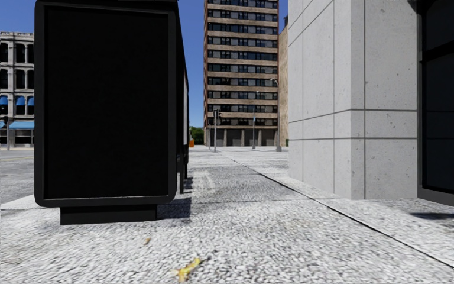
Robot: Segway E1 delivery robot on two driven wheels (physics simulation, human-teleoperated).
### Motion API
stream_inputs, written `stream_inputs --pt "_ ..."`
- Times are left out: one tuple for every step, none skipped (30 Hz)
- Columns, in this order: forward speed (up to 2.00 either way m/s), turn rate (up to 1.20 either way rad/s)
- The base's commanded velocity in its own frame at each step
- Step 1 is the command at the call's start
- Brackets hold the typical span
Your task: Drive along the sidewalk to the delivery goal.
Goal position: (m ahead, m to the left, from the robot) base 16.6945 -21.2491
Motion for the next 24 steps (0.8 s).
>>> stream_inputs --pt "1.34 -0.55" --pt "1.34 -0.55" --pt "1.34 -0.55" --pt "1.34 -0.55" --pt "1.34 -0.55" --pt "1.34 -0.55" --pt "1.34 -0.53" --pt "1.34 -0.53" --pt "1.34 -0.53" --pt "1.34 -0.53" --pt "1.34 -0.51" --pt "1.34 -0.51" --pt "1.34 0.0" --pt "1.48 0.0" --pt "1.48 0.0" --pt "2.0 0.0" --pt "2.0 0.0" --pt "2.0 0.0" --pt "2.0 0.0" --pt "2.0 0.0" --pt "2.0 0.0" --pt "2.0 0.0" --pt "2.0 0.0" --pt "2.0 0.0"
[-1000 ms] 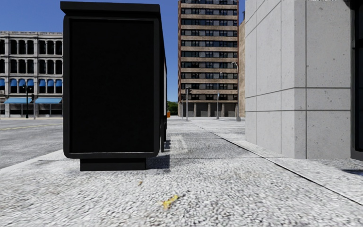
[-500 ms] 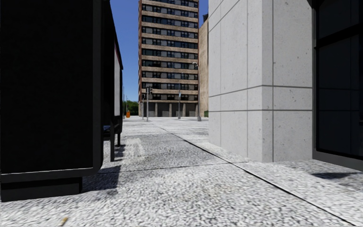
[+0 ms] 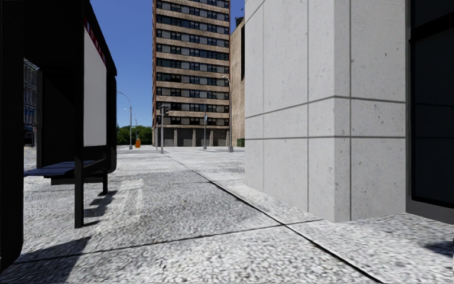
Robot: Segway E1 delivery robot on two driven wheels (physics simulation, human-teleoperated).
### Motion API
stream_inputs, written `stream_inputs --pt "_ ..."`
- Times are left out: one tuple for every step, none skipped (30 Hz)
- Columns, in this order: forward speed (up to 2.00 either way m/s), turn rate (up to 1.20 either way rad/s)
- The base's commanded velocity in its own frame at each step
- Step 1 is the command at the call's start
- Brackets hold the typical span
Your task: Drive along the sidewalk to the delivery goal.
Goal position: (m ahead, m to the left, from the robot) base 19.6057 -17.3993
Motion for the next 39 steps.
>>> stream_inputs --pt "2.0 0.0" --pt "2.0 0.04" --pt "2.0 0.04" --pt "2.0 0.09" --pt "2.0 0.13" --pt "2.0 0.25" --pt "2.0 0.25" --pt "2.0 0.35" --pt "2.0 0.38" --pt "2.0 0.38" --pt "2.0 0.38" --pt "2.0 0.38" --pt "2.0 0.39" --pt "2.0 0.39" --pt "2.0 0.39" --pt "2.0 0.39" --pt "2.0 0.39" --pt "2.0 0.4" --pt "2.0 0.4" --pt "2.0 0.4" --pt "2.0 0.41" --pt "2.0 0.41" --pt "2.0 0.41" --pt "2.0 0.41" --pt "2.0 0.41" --pt "2.0 0.37" --pt "2.0 0.37" --pt "2.0 0.26" --pt "2.0 0.18" --pt "2.0 0.0" --pt "2.0 0.0" --pt "2.0 0.0" --pt "2.0 0.0" --pt "2.0 0.0" --pt "2.0 0.0" --pt "2.0 0.0" --pt "2.0 0.0" --pt "2.0 0.0" --pt "2.0 0.0"
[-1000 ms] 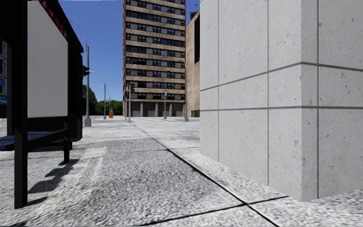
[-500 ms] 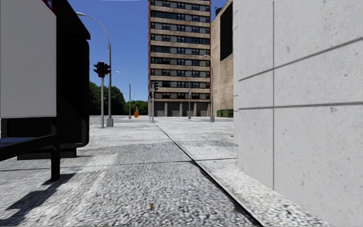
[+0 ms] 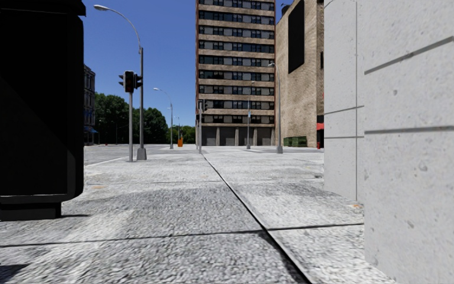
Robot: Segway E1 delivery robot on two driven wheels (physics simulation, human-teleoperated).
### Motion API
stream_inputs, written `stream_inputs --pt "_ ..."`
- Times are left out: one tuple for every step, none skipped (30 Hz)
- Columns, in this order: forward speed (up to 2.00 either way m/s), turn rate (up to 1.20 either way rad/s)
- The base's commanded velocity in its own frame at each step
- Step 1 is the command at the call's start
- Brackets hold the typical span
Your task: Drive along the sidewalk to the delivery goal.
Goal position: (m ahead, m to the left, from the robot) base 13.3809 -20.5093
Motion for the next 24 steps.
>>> stream_inputs --pt "2.0 0.0" --pt "2.0 0.0" --pt "2.0 0.0" --pt "2.0 0.0" --pt "2.0 0.0" --pt "2.0 0.0" --pt "2.0 0.0" --pt "2.0 0.0" --pt "2.0 0.0" --pt "2.0 0.0" --pt "2.0 0.0" --pt "2.0 0.0" --pt "2.0 0.0" --pt "2.0 0.0" --pt "2.0 0.0" --pt "2.0 0.0" --pt "2.0 0.0" --pt "2.0 0.0" --pt "2.0 0.0" --pt "2.0 0.0" --pt "2.0 0.0" --pt "2.0 0.0" --pt "2.0 0.0" --pt "2.0 0.0"
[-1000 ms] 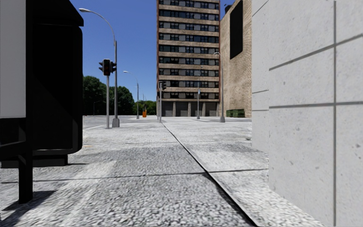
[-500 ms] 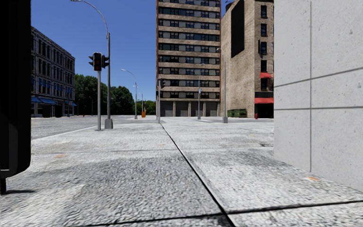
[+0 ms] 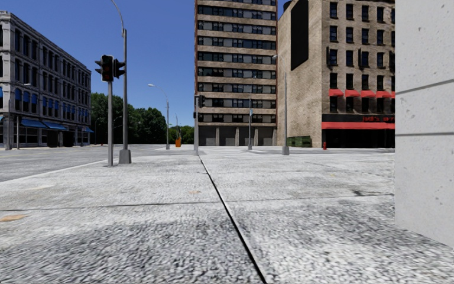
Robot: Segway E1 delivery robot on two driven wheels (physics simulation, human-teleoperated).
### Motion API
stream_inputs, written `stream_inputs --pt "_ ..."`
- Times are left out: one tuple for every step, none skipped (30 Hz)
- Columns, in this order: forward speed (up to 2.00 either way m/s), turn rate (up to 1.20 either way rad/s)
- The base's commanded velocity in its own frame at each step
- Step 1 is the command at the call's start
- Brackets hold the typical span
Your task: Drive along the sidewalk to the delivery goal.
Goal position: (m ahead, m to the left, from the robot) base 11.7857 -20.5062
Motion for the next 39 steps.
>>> stream_inputs --pt "2.0 -0.16" --pt "2.0 -0.31" --pt "2.0 -0.35" --pt "2.0 -0.35" --pt "2.0 -0.36" --pt "2.0 -0.36" --pt "2.0 -0.37" --pt "2.0 -0.37" --pt "2.0 -0.39" --pt "2.0 -0.4" --pt "2.0 -0.4" --pt "2.0 -0.45" --pt "2.0 -0.51" --pt "2.0 -0.56" --pt "2.0 -0.57" --pt "2.0 -0.57" --pt "2.0 -0.57" --pt "2.0 -0.57" --pt "2.0 -0.57" --pt "2.0 -0.59" --pt "2.0 -0.59" --pt "2.0 -0.6" --pt "2.0 -0.6" --pt "2.0 -0.65" --pt "2.0 -0.7" --pt "2.0 -0.72" --pt "2.0 -0.72" --pt "2.0 -0.72" --pt "2.0 -0.72" --pt "2.0 -0.72" --pt "2.0 -0.72" --pt "2.0 -0.72" --pt "2.0 -0.72" --pt "2.0 -0.72" --pt "2.0 -0.72" --pt "2.0 -0.72" --pt "2.0 -0.72" --pt "2.0 -0.72" --pt "2.0 -0.72"
